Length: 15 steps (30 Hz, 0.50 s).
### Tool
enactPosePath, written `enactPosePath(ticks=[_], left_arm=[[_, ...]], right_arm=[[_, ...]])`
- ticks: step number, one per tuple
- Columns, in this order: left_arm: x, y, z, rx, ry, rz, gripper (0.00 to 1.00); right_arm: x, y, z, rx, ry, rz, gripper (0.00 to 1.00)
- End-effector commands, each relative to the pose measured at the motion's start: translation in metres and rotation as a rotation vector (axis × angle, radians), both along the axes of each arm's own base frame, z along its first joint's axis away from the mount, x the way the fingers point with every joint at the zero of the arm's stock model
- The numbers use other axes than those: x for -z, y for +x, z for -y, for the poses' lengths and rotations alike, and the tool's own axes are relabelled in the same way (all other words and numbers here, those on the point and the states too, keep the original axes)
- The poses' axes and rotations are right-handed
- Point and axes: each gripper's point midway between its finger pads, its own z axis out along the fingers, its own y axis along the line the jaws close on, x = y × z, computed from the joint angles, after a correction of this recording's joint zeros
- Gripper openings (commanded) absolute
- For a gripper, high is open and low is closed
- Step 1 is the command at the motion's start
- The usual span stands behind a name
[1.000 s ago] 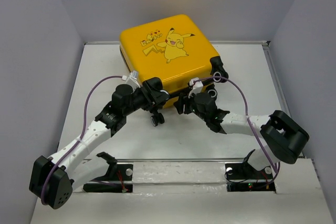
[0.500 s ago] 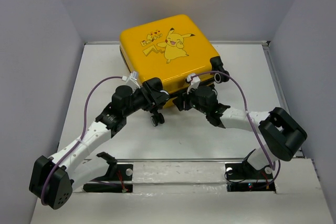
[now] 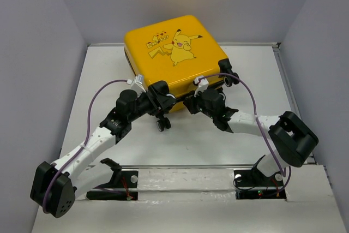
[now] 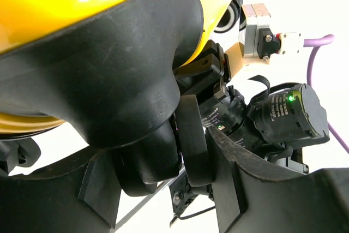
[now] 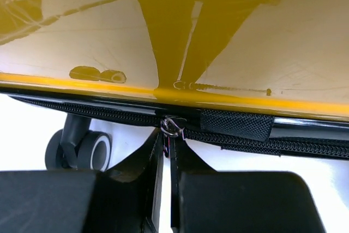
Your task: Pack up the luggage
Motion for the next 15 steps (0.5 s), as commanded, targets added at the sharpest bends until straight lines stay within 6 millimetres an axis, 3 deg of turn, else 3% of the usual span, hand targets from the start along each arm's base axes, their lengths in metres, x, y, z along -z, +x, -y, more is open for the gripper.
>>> enactPosePath(ticks=[1,2,3,4,6,7,8,10,11,12,13,15], left_arm=[[-0.108,-0.01,0.026,0.177,-0.154,0.39,0.06],[-0.126,-0.006,0.03,0.19,-0.174,0.416,0.06],[-0.138,-0.006,0.033,0.201,-0.19,0.425,0.06],[-0.161,-0.006,0.037,0.22,-0.216,0.458,0.06],[-0.186,-0.009,0.038,0.234,-0.246,0.492,0.06],[-0.195,-0.013,0.039,0.256,-0.265,0.495,0.06],[-0.202,-0.015,0.039,0.262,-0.276,0.505,0.06],[-0.212,-0.022,0.033,0.255,-0.293,0.522,0.06],[-0.199,-0.022,0.032,0.247,-0.283,0.498,0.06],[-0.194,-0.022,0.031,0.238,-0.281,0.487,0.06],[-0.191,-0.023,0.028,0.221,-0.29,0.474,0.06],[-0.176,-0.024,0.03,0.23,-0.32,0.453,0.06]], right_arm=[[-0.046,-0.042,-0.065,-0.198,0.206,0.025,0.07],[-0.06,-0.055,-0.086,-0.251,0.272,0.033,0.07],[-0.053,-0.07,-0.109,-0.312,0.287,0.009,0.07],[-0.081,-0.1,-0.146,-0.418,0.361,0.033,0.07],[-0.094,-0.131,-0.181,-0.528,0.413,0.032,0.07],[-0.087,-0.139,-0.193,-0.558,0.414,0.015,0.07],[-0.095,-0.144,-0.199,-0.573,0.44,0.012,0.07],[-0.1,-0.135,-0.186,-0.515,0.467,0.029,0.07],[-0.084,-0.12,-0.168,-0.466,0.445,0.005,0.07],[-0.082,-0.115,-0.158,-0.455,0.452,-0.01,0.07],[-0.096,-0.113,-0.149,-0.454,0.503,0.003,0.07],[-0.094,-0.117,-0.141,-0.468,0.502,0.002,0.07]])
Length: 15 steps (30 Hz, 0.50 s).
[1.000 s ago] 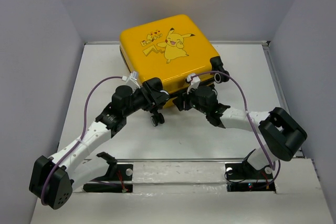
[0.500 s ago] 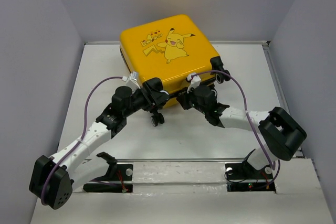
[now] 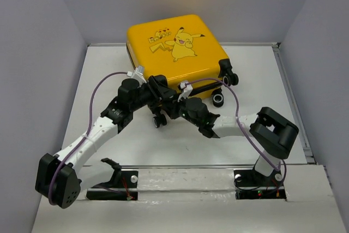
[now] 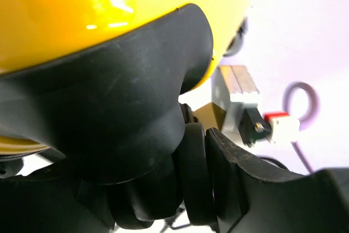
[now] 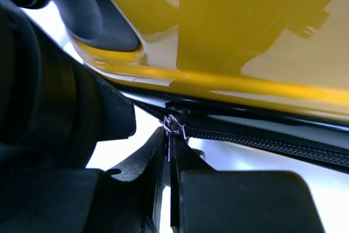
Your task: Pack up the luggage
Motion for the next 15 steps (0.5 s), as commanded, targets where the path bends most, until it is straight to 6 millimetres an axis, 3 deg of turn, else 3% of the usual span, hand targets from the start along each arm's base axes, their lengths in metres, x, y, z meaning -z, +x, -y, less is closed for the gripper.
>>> enactPosePath(ticks=[1,5,6,7,8,10,12,15], left_arm=[[-0.156,-0.056,0.032,0.277,-0.366,0.509,0.06],[-0.162,-0.058,0.04,0.311,-0.426,0.493,0.06],[-0.176,-0.06,0.04,0.317,-0.441,0.519,0.06],[-0.182,-0.063,0.041,0.32,-0.45,0.531,0.06],[-0.191,-0.067,0.041,0.327,-0.462,0.544,0.06],[-0.196,-0.072,0.039,0.327,-0.475,0.552,0.06],[-0.198,-0.078,0.031,0.304,-0.49,0.562,0.06],[-0.197,-0.088,0.025,0.288,-0.514,0.566,0.06]], right_arm=[[-0.071,-0.081,-0.031,-0.361,0.241,0.065,0.07],[-0.093,-0.096,-0.051,-0.457,0.355,0.055,0.07],[-0.083,-0.103,-0.067,-0.501,0.353,0.041,0.07],[-0.109,-0.12,-0.091,-0.564,0.406,0.075,0.07],[-0.103,-0.128,-0.108,-0.597,0.423,0.075,0.07],[-0.122,-0.143,-0.126,-0.639,0.508,0.109,0.07],[-0.152,-0.148,-0.126,-0.647,0.656,0.134,0.07],[-0.146,-0.145,-0.117,-0.613,0.704,0.14,0.07]])
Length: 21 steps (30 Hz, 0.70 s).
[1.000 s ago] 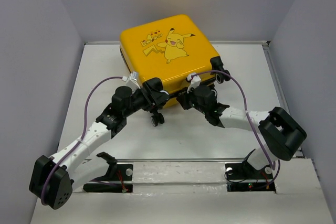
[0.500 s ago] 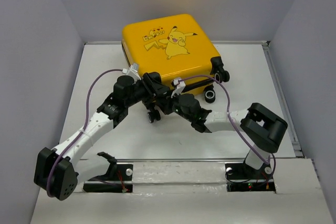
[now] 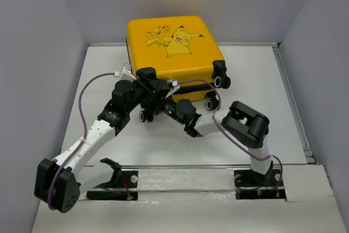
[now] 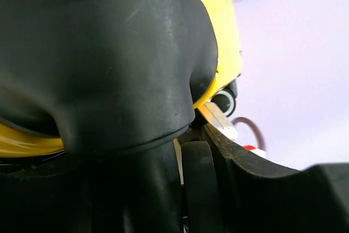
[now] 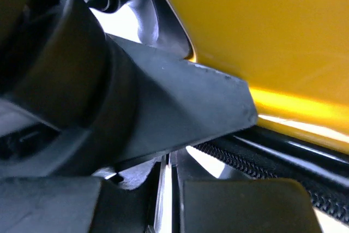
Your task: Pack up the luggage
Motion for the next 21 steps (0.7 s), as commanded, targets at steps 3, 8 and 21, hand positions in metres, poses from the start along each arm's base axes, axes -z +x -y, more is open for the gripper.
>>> enactPosePath(ticks=[3,8,21], left_arm=[[-0.167,-0.123,0.05,0.489,-0.392,0.526,0.06],[-0.148,-0.123,0.051,0.485,-0.428,0.488,0.06],[-0.037,-0.1,0.035,0.326,-0.193,0.322,0.55]], right_arm=[[-0.094,-0.136,-0.028,-0.396,0.342,0.152,0.07],[-0.071,-0.135,-0.026,-0.403,0.278,0.145,0.18],[0.036,-0.118,0.104,-0.081,-0.473,0.012,0.94]])
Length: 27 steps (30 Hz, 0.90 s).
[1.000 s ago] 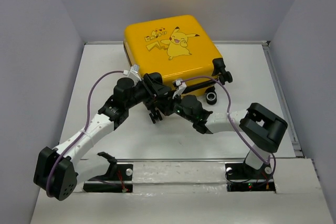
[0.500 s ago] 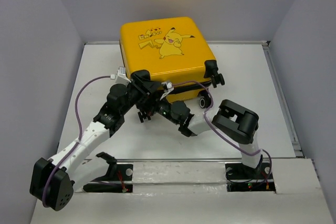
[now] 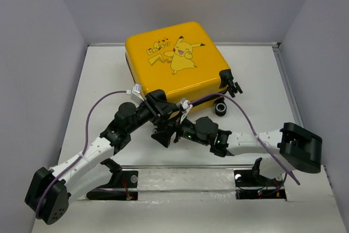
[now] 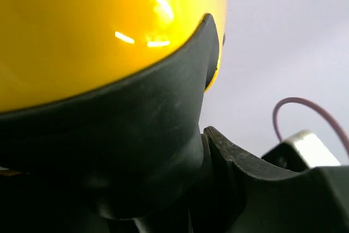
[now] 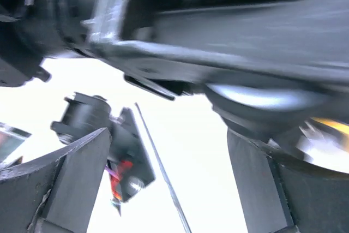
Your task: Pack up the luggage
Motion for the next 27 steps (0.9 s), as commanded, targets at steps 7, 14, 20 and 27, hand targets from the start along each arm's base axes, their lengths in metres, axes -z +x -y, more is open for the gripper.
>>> enactPosePath(ticks=[7,14,20,27], left_arm=[[-0.057,-0.016,-0.006,0.069,-0.112,0.327,0.92],[-0.042,-0.015,-0.01,0.06,-0.089,0.305,0.97],[-0.032,-0.015,-0.017,0.042,-0.073,0.29,0.99],[-0.024,-0.016,-0.026,0.02,-0.073,0.263,0.99]], right_arm=[[0.025,0.035,0.067,0.21,-0.346,0.009,0.98],[-0.013,0.061,0.044,0.191,-0.285,0.064,0.98],[-0.042,0.064,0.023,0.142,-0.246,0.128,0.97],[-0.067,0.059,0.014,0.092,-0.155,0.216,0.94]])
